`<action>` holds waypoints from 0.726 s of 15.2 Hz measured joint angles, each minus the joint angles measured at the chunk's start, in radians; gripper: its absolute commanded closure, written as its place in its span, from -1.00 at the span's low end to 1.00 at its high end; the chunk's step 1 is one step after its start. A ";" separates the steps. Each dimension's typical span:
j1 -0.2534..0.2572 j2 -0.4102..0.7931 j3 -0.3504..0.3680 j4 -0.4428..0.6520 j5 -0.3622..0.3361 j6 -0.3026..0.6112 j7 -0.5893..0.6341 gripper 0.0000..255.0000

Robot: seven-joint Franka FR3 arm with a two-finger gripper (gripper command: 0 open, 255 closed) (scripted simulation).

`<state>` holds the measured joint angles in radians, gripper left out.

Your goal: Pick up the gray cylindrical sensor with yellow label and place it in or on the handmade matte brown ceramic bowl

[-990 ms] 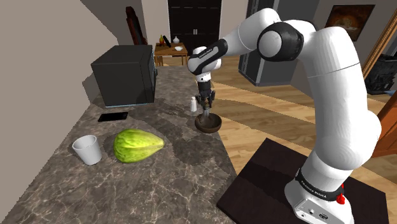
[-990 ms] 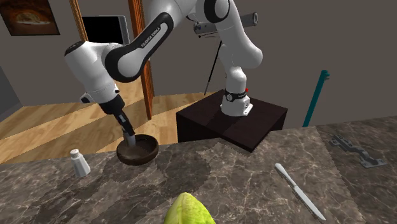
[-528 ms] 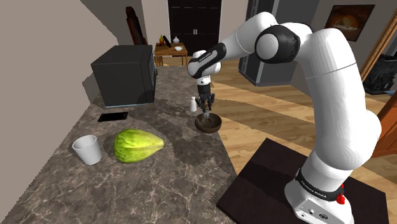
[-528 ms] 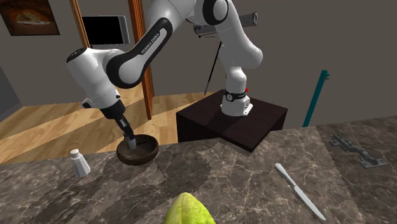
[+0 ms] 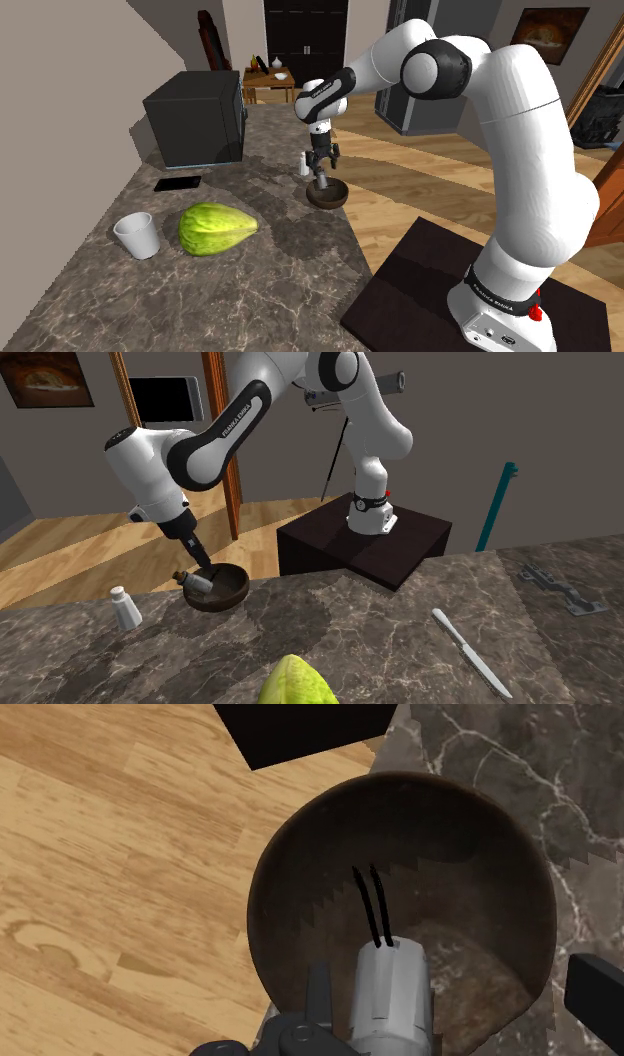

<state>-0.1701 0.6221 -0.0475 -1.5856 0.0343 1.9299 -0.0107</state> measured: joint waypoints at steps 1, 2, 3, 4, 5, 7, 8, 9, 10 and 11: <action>0.000 0.000 0.000 0.000 0.000 0.000 0.000 -1.00; -0.001 -0.005 -0.001 0.008 -0.001 -0.013 -0.001 -1.00; -0.001 -0.009 -0.001 0.032 -0.001 -0.041 0.000 -1.00; 0.002 -0.008 0.000 0.060 -0.001 -0.067 0.005 -1.00; 0.000 -0.014 0.000 0.078 -0.001 -0.091 0.003 -1.00; -0.001 -0.016 -0.001 0.098 -0.002 -0.113 0.002 -1.00; -0.001 -0.015 -0.001 0.102 -0.002 -0.117 0.002 -1.00; -0.001 -0.015 -0.001 0.104 -0.002 -0.119 0.002 -1.00; -0.001 -0.016 -0.001 0.104 -0.002 -0.120 0.002 -1.00; -0.001 -0.016 -0.001 0.105 -0.002 -0.120 0.002 -1.00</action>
<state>-0.1715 0.6066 -0.0487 -1.4807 0.0324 1.8097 -0.0090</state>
